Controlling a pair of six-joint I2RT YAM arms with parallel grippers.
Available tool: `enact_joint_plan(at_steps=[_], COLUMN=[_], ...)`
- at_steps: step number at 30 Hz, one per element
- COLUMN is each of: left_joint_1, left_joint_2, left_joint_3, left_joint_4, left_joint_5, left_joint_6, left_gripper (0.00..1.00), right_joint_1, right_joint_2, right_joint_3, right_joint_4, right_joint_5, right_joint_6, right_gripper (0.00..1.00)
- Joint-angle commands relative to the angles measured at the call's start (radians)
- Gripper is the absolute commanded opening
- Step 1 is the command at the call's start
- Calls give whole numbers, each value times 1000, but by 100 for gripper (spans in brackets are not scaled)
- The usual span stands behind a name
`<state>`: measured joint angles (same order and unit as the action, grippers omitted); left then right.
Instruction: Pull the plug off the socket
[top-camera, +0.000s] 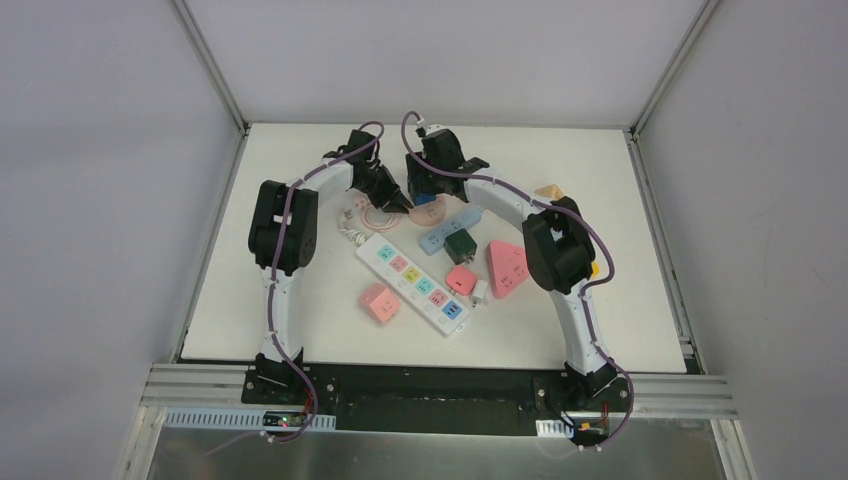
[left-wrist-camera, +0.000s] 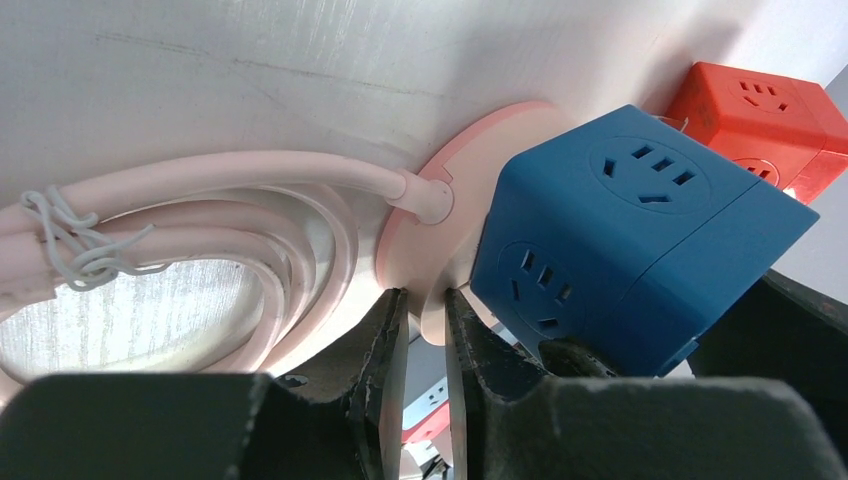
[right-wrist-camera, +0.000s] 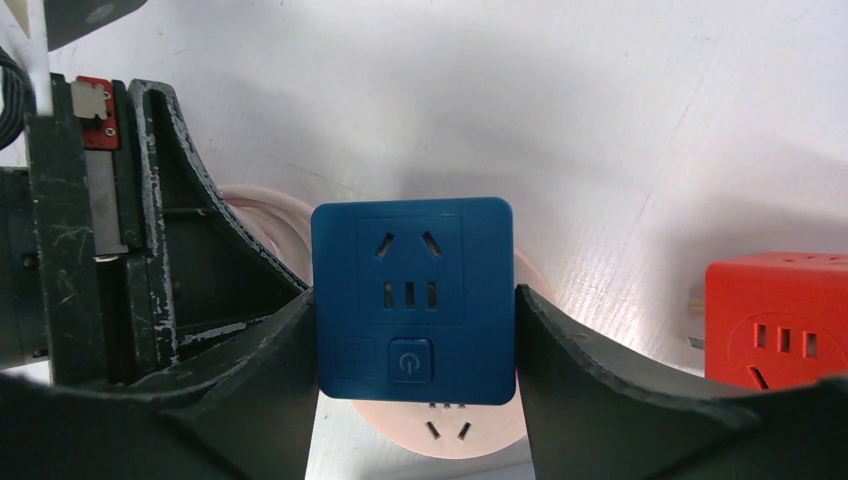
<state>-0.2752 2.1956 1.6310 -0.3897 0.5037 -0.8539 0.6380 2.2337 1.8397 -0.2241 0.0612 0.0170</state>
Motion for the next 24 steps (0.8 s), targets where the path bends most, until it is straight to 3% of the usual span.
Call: enact_joint_plan(at_steps=[1,4,6,15,19,24], left_joint_1=[-9,-9,-9,-10,-10,-12], left_joint_2=[22,26,31,53,58,62], left_joint_3=[-31,-23,-16,2,6,14], left_joint_4=[-100,-111,-123,-145,-151,-164], left_joint_5=[-70,-74,-74,-72,-71,-76], left_joint_6=[15,20,23,29,32,37], left_gripper=[18,18,18,16,15,15], right_joint_1=[-3,-2,-5,-89,-72,-21], right_joint_2=[-56,-75,-90,-101,-102,-118], right_joint_3=[5,2,3,18,8,-24], right_joint_4=[27,53,64,99,100,107], right_joint_5=[6,-16,-43,-370,-347,-214], right_joint_6=[-4,9,28,239,198,90], right_gripper=[36,9,0,0,0,0])
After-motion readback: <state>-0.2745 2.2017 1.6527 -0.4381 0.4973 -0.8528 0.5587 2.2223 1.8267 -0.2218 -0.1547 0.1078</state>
